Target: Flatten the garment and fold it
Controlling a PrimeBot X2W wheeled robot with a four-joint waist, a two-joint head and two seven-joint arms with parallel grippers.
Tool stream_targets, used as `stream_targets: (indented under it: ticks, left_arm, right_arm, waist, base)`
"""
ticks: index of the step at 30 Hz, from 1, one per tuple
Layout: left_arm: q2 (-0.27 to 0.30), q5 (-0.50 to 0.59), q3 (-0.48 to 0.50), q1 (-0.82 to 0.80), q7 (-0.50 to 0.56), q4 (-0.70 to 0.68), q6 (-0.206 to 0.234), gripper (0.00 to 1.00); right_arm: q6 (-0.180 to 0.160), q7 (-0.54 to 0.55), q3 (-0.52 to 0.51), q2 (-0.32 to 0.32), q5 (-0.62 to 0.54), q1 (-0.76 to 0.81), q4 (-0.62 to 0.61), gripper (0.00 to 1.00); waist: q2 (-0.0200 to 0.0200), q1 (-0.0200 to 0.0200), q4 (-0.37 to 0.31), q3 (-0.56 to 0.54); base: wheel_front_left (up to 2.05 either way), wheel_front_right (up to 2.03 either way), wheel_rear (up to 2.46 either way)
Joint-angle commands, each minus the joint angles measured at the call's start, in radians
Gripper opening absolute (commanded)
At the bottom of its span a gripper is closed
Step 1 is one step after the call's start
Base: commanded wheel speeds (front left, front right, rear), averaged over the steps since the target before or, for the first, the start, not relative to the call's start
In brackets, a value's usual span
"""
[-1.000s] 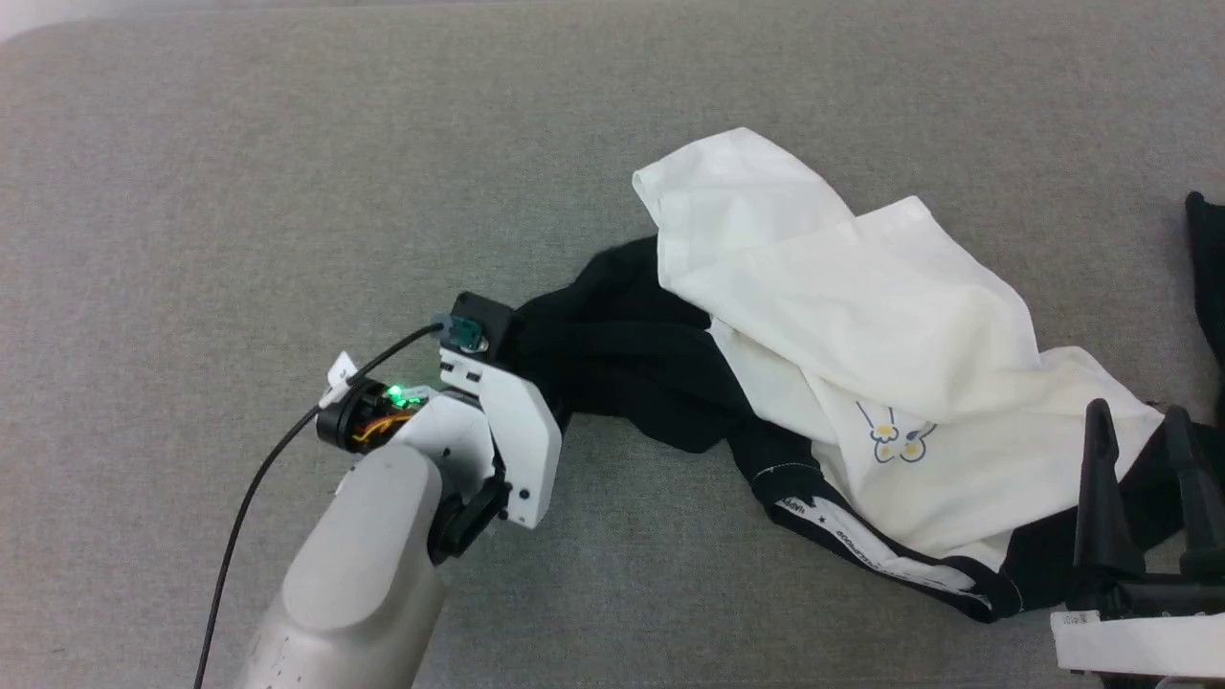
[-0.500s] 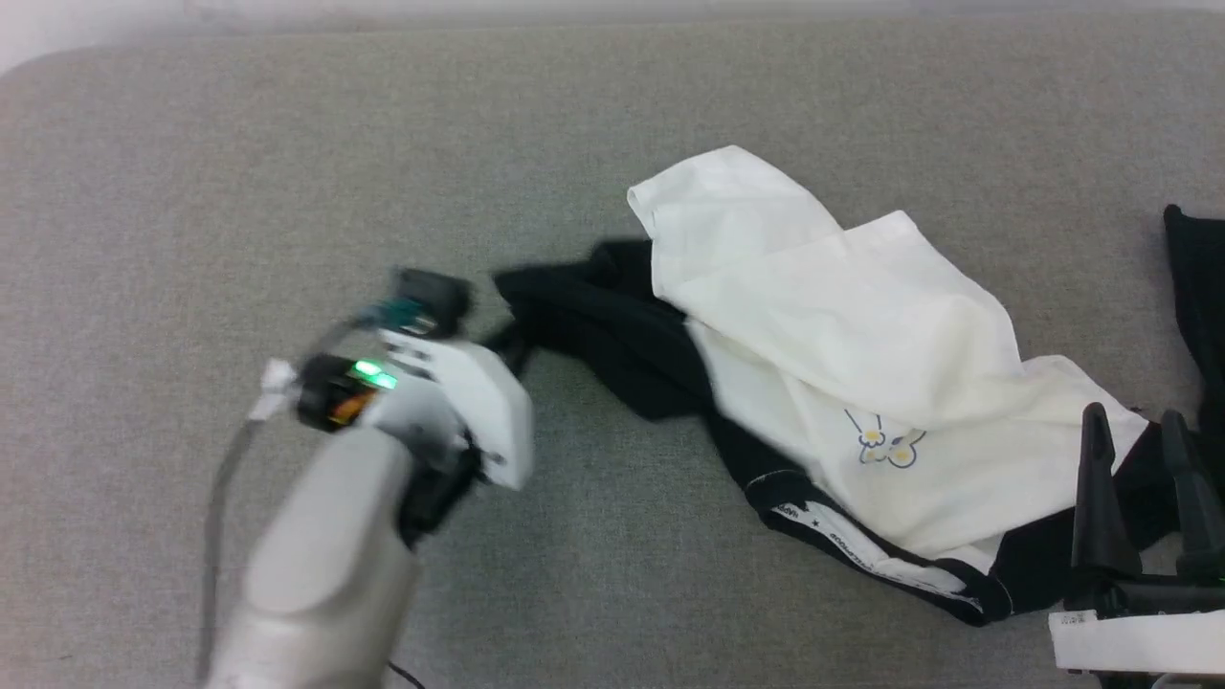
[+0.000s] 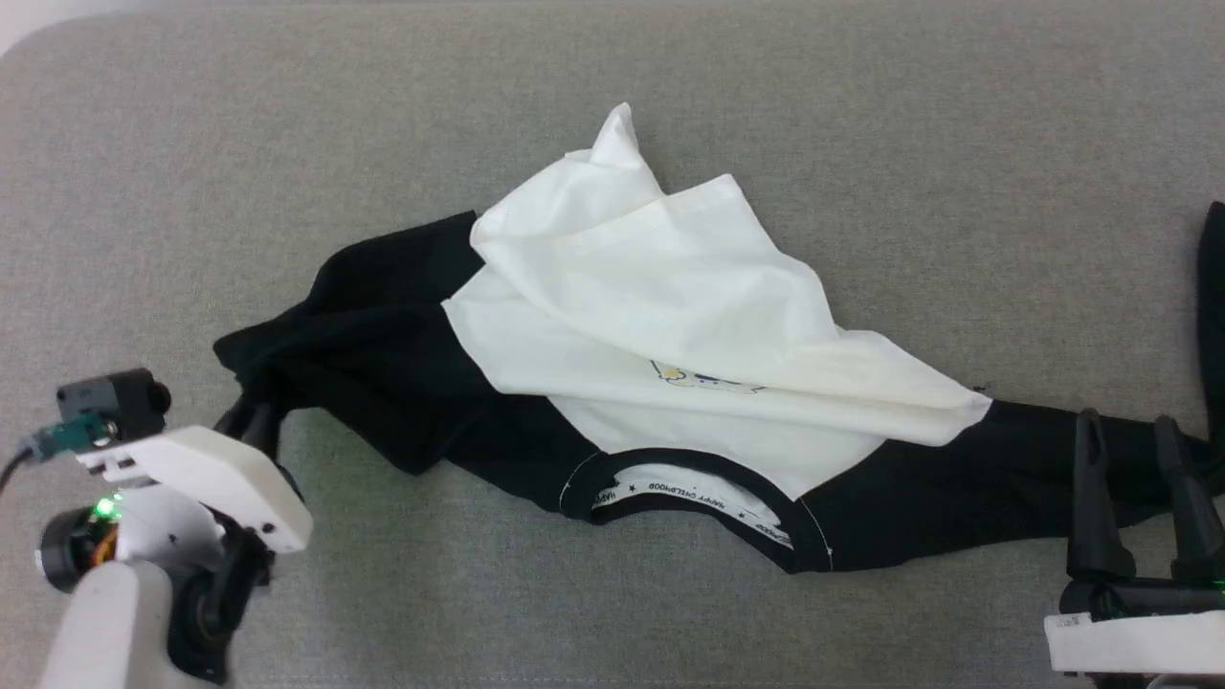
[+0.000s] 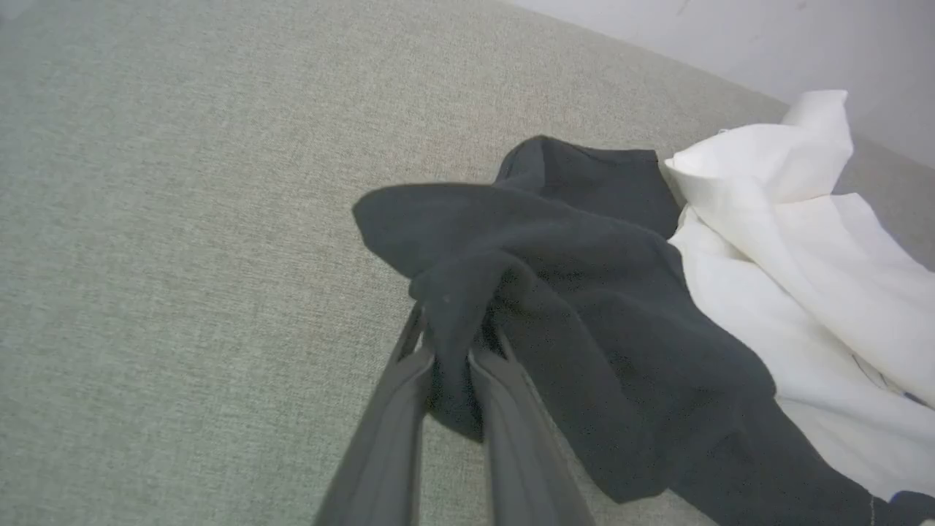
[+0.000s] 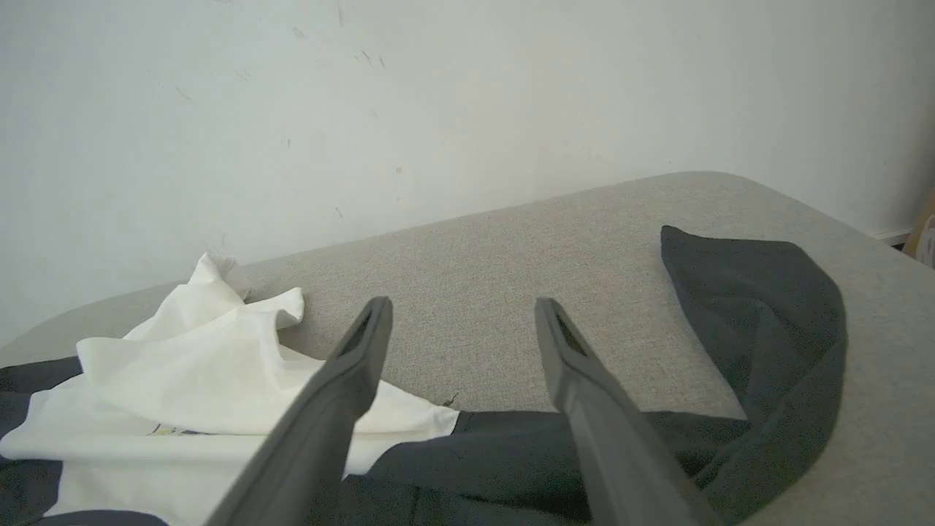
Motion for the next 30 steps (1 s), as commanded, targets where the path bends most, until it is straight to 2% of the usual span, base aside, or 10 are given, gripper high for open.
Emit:
stream_targets:
  ticks: [1, 6, 10, 13, 15, 20, 27, 30]
  left_arm:
    - [-0.02, -0.008, 0.004, 0.01, -0.025, -0.018, 0.002, 1.0]
    - [-0.104, -0.031, 0.021, 0.054, -0.186, -0.107, -0.01, 1.0]
    - [-0.15, 0.022, 0.002, 0.114, -0.368, -0.223, -0.03, 1.0]
    - [-0.186, 0.073, -0.032, 0.168, -0.529, -0.278, -0.063, 1.0]
    - [-0.199, 0.135, -0.051, 0.202, -0.587, -0.298, -0.082, 1.0]
    - [-0.236, 0.291, -0.07, 0.29, -0.602, -0.273, -0.095, 1.0]
    - [-0.267, 0.357, -0.069, 0.344, -0.602, -0.251, -0.111, 1.0]
    - [-0.271, 0.37, -0.067, 0.35, -0.602, -0.249, -0.117, 1.0]
  right_arm:
    - [-0.001, -0.005, 0.006, 0.001, -0.006, -0.015, 0.002, 1.0]
    - [-0.001, -0.005, 0.003, 0.001, -0.012, -0.023, 0.007, 1.0]
    - [-0.001, -0.005, -0.003, 0.001, -0.015, -0.02, 0.013, 1.0]
    - [-0.001, -0.005, 0.002, 0.001, -0.016, -0.016, 0.021, 1.0]
    - [-0.001, -0.005, 0.006, 0.001, -0.016, -0.014, 0.025, 1.0]
    - [-0.001, -0.005, 0.014, 0.001, -0.016, -0.004, 0.033, 1.0]
    - [-0.001, -0.005, 0.065, 0.001, -0.074, -0.006, 0.036, 1.0]
    - [-0.001, 0.046, 0.101, 0.001, -0.117, -0.068, 0.026, 1.0]
  waist:
    - [0.0, 0.0, 0.006, 0.01]
    - [0.0, 0.0, 0.009, 0.014]
    - [0.0, 0.0, 0.013, 0.006]
    - [0.0, 0.0, 0.017, -0.007]
    - [0.0, 0.0, 0.019, -0.019]
    - [0.0, 0.0, 0.02, -0.053]
    - [0.0, 0.0, 0.039, -0.089]
    - [0.0, 0.0, 0.044, -0.092]
  base:
    - [0.0, 0.0, 0.0]
    - [0.0, 0.0, 0.0]
    - [0.0, 0.0, 0.0]
    - [0.0, 0.0, 0.0]
    - [0.0, 0.0, 0.0]
    - [0.0, 0.0, 0.0]
    - [0.0, 0.0, 0.0]
    - [0.0, 0.0, 0.0]
